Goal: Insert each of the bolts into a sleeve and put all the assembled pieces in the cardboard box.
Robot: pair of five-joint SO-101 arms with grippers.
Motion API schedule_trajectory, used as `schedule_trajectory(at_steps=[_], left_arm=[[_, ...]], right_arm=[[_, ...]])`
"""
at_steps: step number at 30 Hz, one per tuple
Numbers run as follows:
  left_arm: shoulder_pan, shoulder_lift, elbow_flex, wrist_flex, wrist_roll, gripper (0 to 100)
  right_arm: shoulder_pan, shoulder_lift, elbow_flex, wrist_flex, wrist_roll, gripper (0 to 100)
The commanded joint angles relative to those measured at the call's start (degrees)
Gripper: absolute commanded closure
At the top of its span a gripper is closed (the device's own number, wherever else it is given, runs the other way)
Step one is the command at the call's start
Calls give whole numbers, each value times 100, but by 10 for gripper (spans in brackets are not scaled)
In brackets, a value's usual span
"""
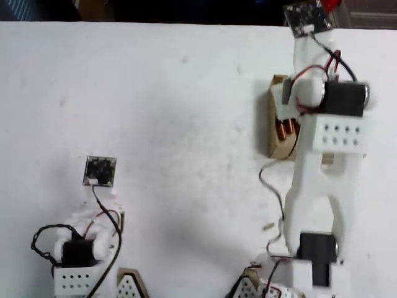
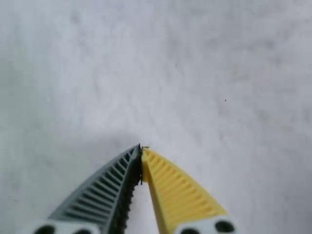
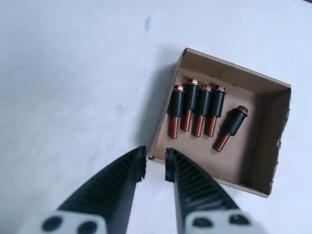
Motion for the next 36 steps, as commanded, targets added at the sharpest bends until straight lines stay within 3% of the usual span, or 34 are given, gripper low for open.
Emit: schedule_trajectory(at_steps=[1, 18, 36], left_arm=[[57, -40, -9, -53, -35, 976], [57, -40, -9, -53, -53, 976], [57, -40, -9, -53, -62, 976]], right_arm=[[-277, -980, 484, 127, 35, 950], [-488, -3996, 3200, -549, 35, 950], [-488, -7002, 7692, -2958, 70, 950]])
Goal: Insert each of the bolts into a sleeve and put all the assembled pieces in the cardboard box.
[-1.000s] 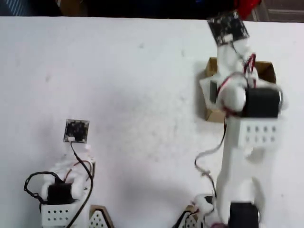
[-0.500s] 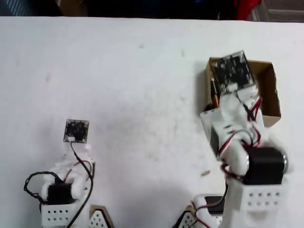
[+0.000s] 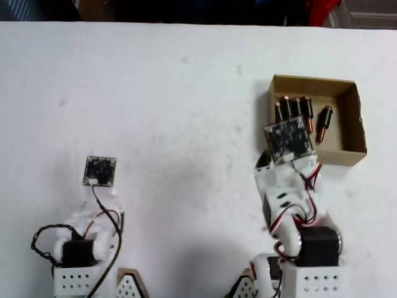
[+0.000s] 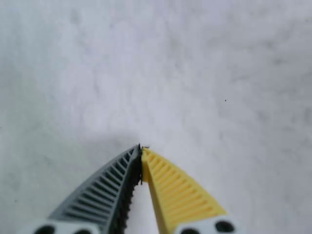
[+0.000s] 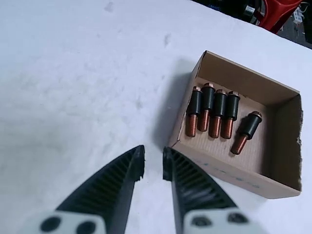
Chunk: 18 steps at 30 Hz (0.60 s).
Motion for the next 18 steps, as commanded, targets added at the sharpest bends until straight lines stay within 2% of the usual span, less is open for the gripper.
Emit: schedule_trajectory(at_steps=[1, 18], left_arm=[[57, -40, -9, -53, -62, 976], [57, -40, -9, -53, -62, 976]], right_arm=[[-22, -567, 492, -347, 70, 950], [-13, -2695, 2031, -365, 79, 950]])
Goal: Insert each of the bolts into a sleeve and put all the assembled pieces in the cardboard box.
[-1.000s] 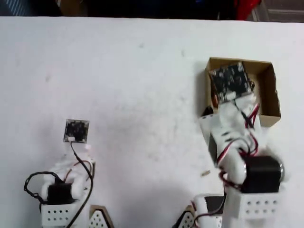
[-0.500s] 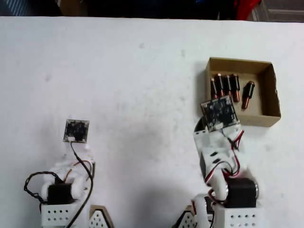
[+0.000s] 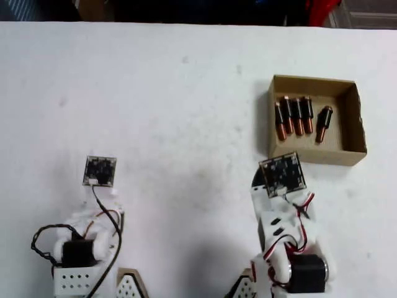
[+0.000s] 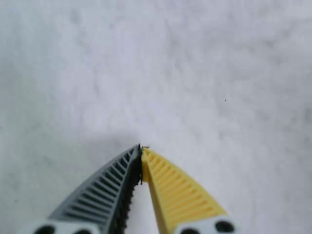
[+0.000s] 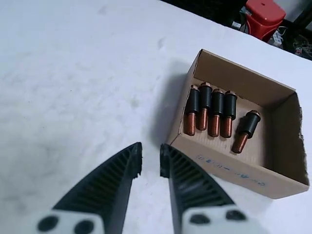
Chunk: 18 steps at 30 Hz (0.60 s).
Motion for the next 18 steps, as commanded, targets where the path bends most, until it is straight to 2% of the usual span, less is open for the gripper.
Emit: schedule_trajectory(at_steps=[1, 18], left_arm=[[57, -40, -9, -53, -62, 976], [57, -40, -9, -53, -62, 976]], right_arm=[[-22, -286, 88, -92, 79, 950], [-13, -259, 985, -110, 35, 950]])
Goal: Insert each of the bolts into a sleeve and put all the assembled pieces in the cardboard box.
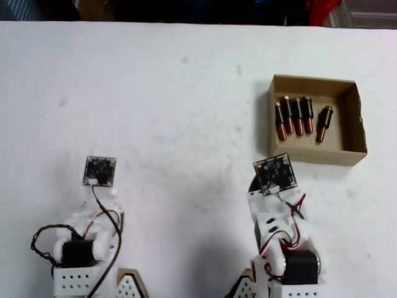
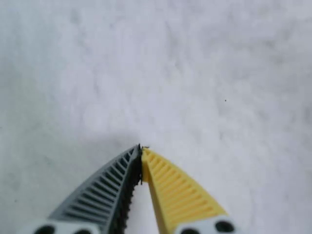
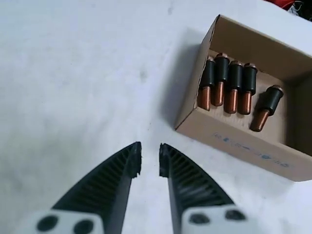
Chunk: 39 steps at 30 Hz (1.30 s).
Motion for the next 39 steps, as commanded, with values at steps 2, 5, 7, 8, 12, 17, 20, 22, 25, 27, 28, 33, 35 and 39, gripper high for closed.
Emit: schedule_trajectory(at_steps=[2, 5, 7, 8, 12, 17, 20, 22, 25, 27, 28, 33, 35, 39], left_arm=[[57, -40, -9, -53, -62, 976], [57, -40, -9, -53, -62, 976], [57, -40, -9, -53, -62, 976], [57, -40, -9, -53, -62, 976], [57, -40, -9, -53, -62, 976], [57, -40, -9, -53, -62, 976], [57, -40, -9, -53, -62, 976], [57, -40, -9, -53, -62, 976], [57, -40, -9, -53, -62, 976], [57, -40, -9, -53, -62, 976], [57, -40, -9, -53, -62, 976], [57, -40, -9, -53, -62, 976], [57, -40, -9, -53, -62, 976], [57, -40, -9, -53, -62, 976]], right_arm=[[92, -48, 167, -119, 35, 950], [338, -48, 273, -119, 35, 950], [514, -48, 378, -119, 35, 949], [567, -48, 448, -119, 35, 948], [585, -48, 738, -119, 35, 947], [567, -48, 949, -119, 26, 947], [585, -48, 1116, -119, 26, 947], [593, -48, 1204, -119, 26, 947], [593, -48, 1354, -119, 26, 947], [593, -48, 1468, -119, 26, 947], [593, -48, 1538, -119, 26, 947], [593, -48, 1767, -119, 26, 949], [593, -48, 1767, -119, 26, 949], [593, -40, 1767, -84, 26, 950]])
